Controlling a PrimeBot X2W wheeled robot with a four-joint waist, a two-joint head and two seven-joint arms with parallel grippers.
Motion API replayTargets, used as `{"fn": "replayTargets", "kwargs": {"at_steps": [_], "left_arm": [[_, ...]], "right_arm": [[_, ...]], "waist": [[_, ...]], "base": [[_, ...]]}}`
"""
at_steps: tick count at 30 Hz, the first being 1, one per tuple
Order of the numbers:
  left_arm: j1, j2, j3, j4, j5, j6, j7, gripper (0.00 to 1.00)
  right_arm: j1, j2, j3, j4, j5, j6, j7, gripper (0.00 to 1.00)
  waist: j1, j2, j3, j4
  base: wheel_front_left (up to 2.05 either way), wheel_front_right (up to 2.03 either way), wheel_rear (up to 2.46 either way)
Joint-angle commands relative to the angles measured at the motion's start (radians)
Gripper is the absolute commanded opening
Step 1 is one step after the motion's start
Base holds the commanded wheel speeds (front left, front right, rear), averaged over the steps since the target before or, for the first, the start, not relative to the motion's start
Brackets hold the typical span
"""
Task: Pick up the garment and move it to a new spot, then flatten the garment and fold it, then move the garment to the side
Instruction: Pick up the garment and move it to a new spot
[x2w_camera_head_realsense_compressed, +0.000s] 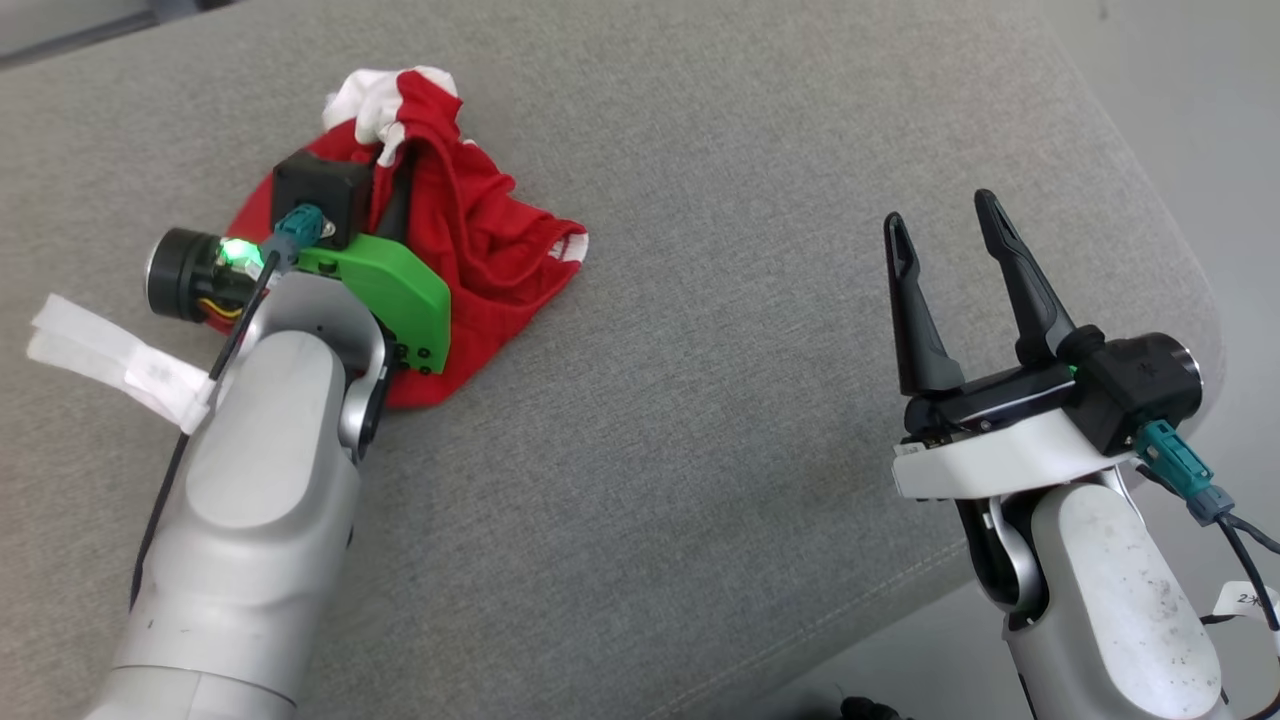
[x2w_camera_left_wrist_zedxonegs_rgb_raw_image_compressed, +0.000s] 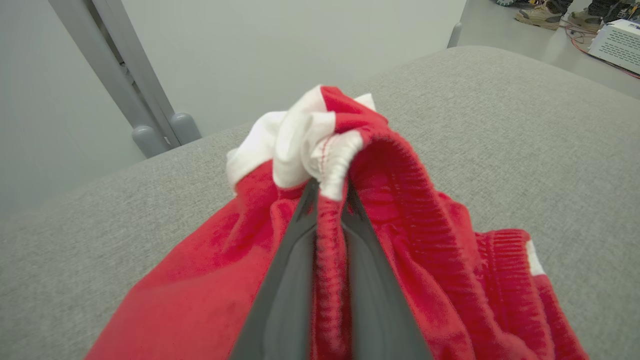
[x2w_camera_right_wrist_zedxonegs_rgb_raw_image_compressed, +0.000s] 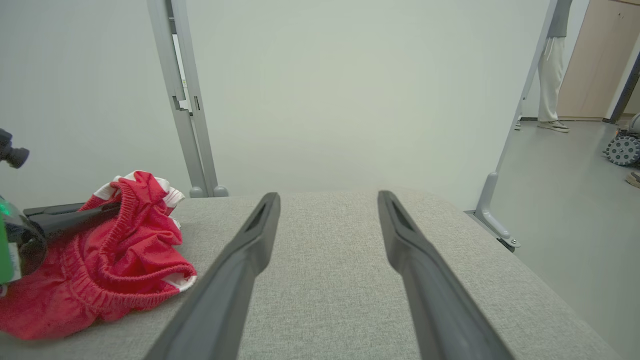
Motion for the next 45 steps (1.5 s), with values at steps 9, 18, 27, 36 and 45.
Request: {"fn": "replayTargets", "kwargs": {"at_steps": [9,18,27,36,45], "left_arm": [[0.005,-0.049,-0.018,0.105,-0.02,0.038,-0.202,1.0],[0.249,-0.035,0.052,-0.154,-0.019,0.115,-0.235,1.0],[0.633,-0.048,0.201,-0.507,0.02,0.156,-0.234,1.0],[0.836,-0.071,0.261,-0.637,0.05,0.11,-0.234,1.0],[0.934,-0.072,0.196,-0.673,0.026,0.121,-0.235,1.0]], "right_arm": [[0.024,0.0,0.003,0.015,-0.059,-0.001,0.0,1.0],[0.1,-0.001,-0.015,0.038,-0.089,-0.001,0.0,1.0],[0.205,-0.001,-0.036,0.052,-0.105,-0.001,0.0,1.0],[0.274,0.0,-0.036,0.063,-0.097,-0.001,0.0,1.0],[0.311,0.0,-0.02,0.078,-0.083,-0.001,0.0,1.0]], "waist": [[0.0,-0.0001,-0.059,0.086],[0.0,-0.0001,-0.223,0.249],[0.0,-0.0001,-0.34,0.335],[0.0,-0.0001,-0.386,0.371],[0.0,-0.0001,-0.407,0.374]], "base": [[0.0,0.0,0.0],[0.0,0.0,0.0],[0.0,0.0,0.0],[0.0,0.0,0.0],[0.0,0.0,0.0]]}}
